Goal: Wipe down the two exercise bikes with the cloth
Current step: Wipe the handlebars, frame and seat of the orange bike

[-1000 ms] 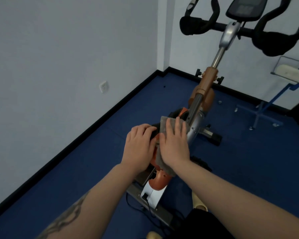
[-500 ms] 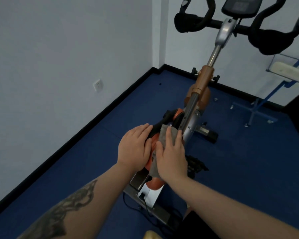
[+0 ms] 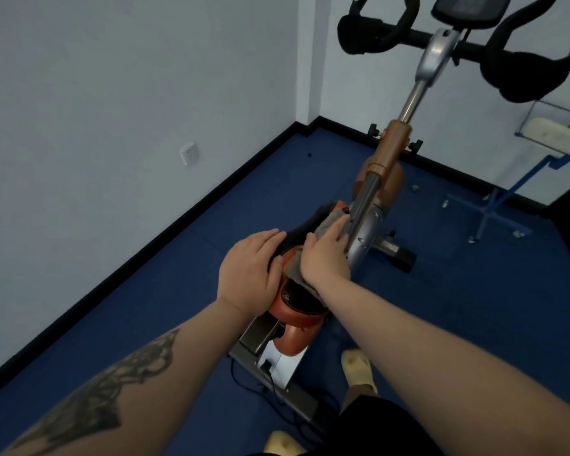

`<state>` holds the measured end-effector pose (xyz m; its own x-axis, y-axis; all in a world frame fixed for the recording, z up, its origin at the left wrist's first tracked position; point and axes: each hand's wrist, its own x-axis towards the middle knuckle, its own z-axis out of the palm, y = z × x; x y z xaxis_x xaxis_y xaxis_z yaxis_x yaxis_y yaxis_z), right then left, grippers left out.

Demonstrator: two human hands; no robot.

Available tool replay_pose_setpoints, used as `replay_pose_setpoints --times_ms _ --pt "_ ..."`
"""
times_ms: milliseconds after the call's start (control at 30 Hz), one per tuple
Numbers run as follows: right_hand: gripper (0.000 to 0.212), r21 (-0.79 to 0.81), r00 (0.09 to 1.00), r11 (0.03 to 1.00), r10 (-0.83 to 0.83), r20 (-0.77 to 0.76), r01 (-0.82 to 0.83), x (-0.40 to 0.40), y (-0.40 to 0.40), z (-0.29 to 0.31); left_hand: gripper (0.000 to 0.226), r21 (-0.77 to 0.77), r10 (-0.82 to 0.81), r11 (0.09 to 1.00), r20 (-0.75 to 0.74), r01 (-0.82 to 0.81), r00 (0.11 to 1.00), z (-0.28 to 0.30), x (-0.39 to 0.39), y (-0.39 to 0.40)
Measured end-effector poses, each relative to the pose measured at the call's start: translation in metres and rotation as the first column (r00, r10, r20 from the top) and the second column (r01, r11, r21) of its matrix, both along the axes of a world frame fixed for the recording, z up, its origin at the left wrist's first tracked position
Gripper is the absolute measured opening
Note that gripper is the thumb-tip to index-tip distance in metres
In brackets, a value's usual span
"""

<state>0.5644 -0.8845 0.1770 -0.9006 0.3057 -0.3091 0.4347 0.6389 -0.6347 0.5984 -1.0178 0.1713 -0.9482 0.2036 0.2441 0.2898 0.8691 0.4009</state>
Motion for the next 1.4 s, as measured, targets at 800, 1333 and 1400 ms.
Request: replay_pose_setpoints --times_ms 800,1333,1400 --pt "0.042 0.589 0.548 0.442 0.837 0.002 -0.677 -0.107 0.055 0.005 0.014 0.000 0.331 0.944 0.018 -0.331 0.944 0.004 -0.022 0.029" --pt "0.031 0.505 0.356 0.217 0.914 0.196 -0.835 -0.139 0.049 -0.001 0.023 0.058 0.465 0.882 0.058 -0.468 0.883 0.009 -0.014 0.035" --pt "0.032 0.569 0.359 0.209 0.919 0.164 -0.795 -0.115 0.029 -0.002 0.021 0.016 0.523 0.852 0.044 -0.524 0.851 0.010 -0.013 0.037"
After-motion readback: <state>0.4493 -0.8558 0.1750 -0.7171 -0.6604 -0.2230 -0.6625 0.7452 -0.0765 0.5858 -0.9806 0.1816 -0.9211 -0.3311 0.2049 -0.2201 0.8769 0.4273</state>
